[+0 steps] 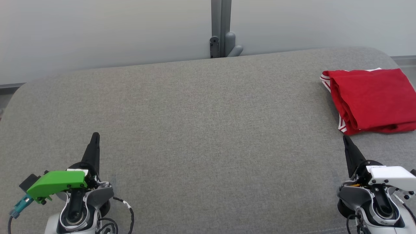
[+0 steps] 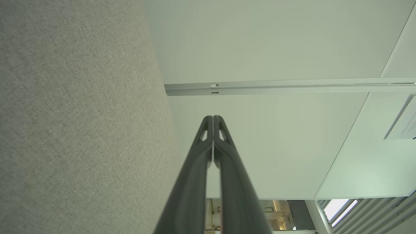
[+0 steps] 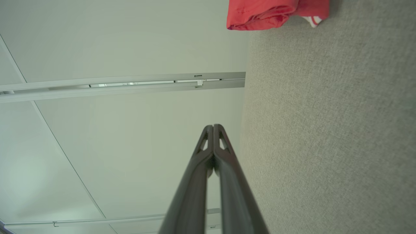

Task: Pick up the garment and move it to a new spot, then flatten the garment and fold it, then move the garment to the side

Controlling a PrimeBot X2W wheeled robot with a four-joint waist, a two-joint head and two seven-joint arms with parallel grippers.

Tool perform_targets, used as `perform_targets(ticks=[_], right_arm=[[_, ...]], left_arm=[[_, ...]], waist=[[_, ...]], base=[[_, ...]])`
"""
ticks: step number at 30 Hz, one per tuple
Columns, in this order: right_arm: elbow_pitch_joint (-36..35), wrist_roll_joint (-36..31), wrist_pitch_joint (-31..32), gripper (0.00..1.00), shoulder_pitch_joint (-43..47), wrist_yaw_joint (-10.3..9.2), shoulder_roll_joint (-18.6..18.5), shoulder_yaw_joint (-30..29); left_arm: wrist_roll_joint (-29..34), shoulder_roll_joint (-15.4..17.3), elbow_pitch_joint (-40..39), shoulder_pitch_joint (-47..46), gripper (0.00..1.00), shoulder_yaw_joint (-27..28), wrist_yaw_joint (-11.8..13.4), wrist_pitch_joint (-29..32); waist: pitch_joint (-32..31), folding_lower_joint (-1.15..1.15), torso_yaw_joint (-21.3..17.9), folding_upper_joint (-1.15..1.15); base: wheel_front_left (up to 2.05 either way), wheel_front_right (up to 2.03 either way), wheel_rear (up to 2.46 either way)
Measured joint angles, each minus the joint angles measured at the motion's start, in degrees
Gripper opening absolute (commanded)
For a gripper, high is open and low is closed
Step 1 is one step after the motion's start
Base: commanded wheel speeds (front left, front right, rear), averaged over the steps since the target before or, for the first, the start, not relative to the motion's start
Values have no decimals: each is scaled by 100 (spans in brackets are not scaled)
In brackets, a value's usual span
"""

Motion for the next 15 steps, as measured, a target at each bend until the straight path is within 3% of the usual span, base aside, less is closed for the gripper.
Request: perform_targets(ticks=[15], right_arm=[[0, -2, 9, 0, -1, 0, 10, -11]], left_arm=[[0, 0, 0, -1, 0, 0, 0, 0]], waist=[[0, 0, 0, 0]], base=[[0, 0, 0]])
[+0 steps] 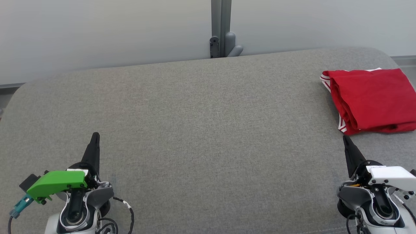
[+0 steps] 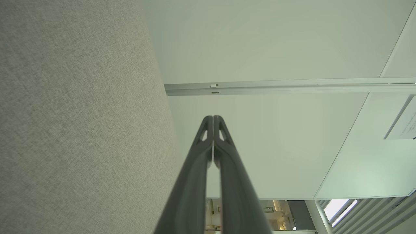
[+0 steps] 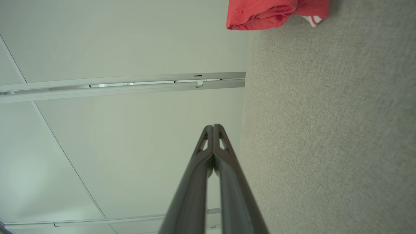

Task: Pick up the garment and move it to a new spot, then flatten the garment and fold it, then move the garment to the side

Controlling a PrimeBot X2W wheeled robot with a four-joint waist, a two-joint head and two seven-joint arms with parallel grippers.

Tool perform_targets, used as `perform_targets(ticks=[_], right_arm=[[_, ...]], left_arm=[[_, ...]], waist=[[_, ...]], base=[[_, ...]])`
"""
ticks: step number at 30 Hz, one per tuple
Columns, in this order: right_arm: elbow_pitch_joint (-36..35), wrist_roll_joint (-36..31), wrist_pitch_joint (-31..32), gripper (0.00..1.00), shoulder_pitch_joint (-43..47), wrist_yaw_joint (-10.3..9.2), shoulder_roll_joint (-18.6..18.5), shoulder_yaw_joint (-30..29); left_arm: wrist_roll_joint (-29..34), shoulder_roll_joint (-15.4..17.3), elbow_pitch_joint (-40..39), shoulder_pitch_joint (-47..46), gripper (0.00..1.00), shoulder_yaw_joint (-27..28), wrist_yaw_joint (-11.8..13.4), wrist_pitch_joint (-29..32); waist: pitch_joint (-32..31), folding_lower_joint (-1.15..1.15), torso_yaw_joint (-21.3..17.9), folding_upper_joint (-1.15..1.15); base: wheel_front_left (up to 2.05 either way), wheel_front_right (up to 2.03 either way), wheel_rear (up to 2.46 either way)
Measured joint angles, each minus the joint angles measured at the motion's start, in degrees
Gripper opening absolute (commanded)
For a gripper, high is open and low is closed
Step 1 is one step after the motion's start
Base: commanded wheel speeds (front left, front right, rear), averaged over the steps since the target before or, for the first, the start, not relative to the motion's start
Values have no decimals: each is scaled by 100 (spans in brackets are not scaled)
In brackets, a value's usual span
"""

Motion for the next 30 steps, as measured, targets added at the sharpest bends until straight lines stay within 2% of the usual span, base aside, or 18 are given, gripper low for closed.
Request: perform_targets(ticks=[30], right_arm=[[1, -24, 15, 0, -1, 0, 8, -14]], left_arm=[[0, 0, 0, 0, 0, 0, 0, 0]], waist=[[0, 0, 0, 0]], base=[[0, 0, 0]])
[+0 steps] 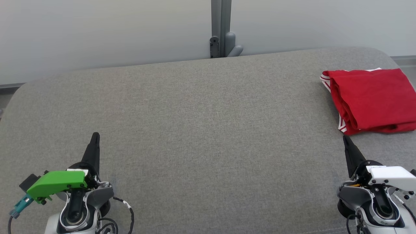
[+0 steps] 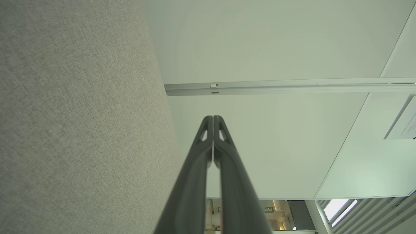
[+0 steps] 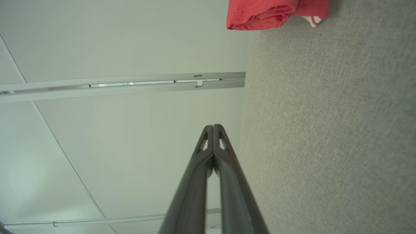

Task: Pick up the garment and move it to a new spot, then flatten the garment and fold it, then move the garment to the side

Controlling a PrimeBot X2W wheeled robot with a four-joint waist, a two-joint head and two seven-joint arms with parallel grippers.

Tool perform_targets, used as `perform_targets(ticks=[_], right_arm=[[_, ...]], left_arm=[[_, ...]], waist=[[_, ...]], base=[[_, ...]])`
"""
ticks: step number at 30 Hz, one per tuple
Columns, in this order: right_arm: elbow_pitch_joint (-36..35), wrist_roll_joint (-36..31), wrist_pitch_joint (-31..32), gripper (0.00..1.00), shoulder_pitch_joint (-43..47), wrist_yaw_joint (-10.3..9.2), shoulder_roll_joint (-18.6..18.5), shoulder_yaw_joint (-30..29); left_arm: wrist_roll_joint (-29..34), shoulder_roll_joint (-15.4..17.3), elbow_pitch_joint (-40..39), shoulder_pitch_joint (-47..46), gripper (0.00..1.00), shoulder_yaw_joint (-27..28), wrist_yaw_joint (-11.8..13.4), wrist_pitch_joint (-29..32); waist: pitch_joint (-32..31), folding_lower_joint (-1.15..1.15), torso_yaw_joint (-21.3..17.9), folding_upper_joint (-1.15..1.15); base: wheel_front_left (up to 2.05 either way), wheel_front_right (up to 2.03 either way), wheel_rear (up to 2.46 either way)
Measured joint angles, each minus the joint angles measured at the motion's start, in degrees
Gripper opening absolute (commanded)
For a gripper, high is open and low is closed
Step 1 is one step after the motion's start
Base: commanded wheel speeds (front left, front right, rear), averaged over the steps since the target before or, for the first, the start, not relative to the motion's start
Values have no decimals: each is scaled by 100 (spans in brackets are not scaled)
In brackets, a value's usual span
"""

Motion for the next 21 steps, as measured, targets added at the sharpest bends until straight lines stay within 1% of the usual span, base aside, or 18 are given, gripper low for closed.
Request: perform_targets(ticks=[21], right_arm=[[0, -2, 1, 0, -1, 0, 3, -8]], left_arm=[[0, -1, 0, 0, 0, 0, 0, 0]], waist=[[0, 0, 0, 0]], base=[[0, 0, 0]])
